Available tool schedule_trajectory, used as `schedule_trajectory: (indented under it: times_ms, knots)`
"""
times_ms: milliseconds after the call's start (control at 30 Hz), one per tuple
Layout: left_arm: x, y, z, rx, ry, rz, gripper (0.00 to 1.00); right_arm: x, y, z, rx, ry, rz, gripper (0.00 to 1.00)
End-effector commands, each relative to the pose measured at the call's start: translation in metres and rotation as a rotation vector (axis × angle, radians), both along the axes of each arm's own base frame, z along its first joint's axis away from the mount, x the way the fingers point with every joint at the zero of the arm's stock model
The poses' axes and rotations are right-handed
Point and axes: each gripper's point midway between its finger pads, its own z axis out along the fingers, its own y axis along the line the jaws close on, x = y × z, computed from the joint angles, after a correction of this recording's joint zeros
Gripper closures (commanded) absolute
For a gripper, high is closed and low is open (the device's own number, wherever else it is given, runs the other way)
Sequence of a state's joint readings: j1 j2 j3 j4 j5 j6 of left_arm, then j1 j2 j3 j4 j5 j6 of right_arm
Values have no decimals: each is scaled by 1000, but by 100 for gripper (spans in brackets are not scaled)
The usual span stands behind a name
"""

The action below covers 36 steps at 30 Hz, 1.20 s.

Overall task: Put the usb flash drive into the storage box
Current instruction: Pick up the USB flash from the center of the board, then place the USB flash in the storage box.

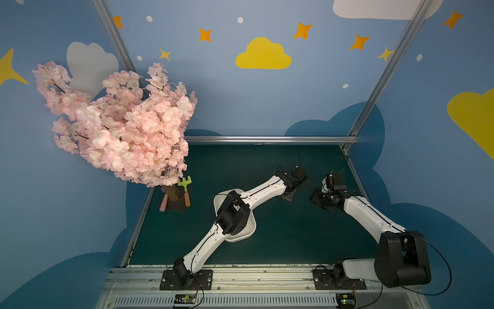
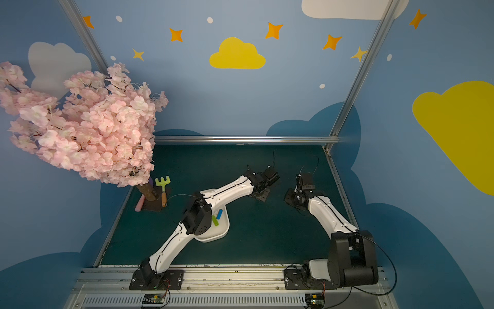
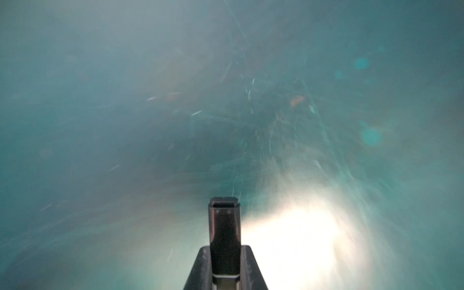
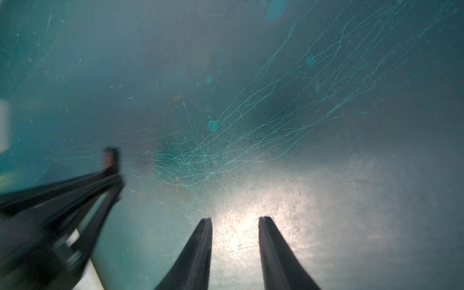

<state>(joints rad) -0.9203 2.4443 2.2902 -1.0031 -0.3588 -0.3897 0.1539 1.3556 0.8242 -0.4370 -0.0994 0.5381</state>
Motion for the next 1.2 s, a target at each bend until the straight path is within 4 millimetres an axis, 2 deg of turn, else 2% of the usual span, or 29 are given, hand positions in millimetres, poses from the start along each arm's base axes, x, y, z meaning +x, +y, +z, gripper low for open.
schedule_trajectory:
  times_ms: [0,33,100,333,467,633,800,1167]
  knots:
    - [-14,4,70,-104,-83,-1,94,9,5,8,20,-21,14,63]
    - [-20,11,82,-121,-108,2,94,9,5,8,24,-21,15,63]
    - [-33,31,92,-144,-138,23,92,9,5,7,23,-16,13,63]
    - [-73,124,101,-119,-174,144,89,9,5,8,27,-25,11,63]
    - [-86,180,92,-104,-171,247,87,9,5,5,27,-16,11,63]
    - [-92,228,67,-115,-147,346,86,10,6,0,28,-4,8,64]
    - [-82,246,39,-135,-78,403,85,11,6,-7,27,19,9,64]
    - [-58,229,-13,-157,99,462,86,11,6,-11,19,35,13,64]
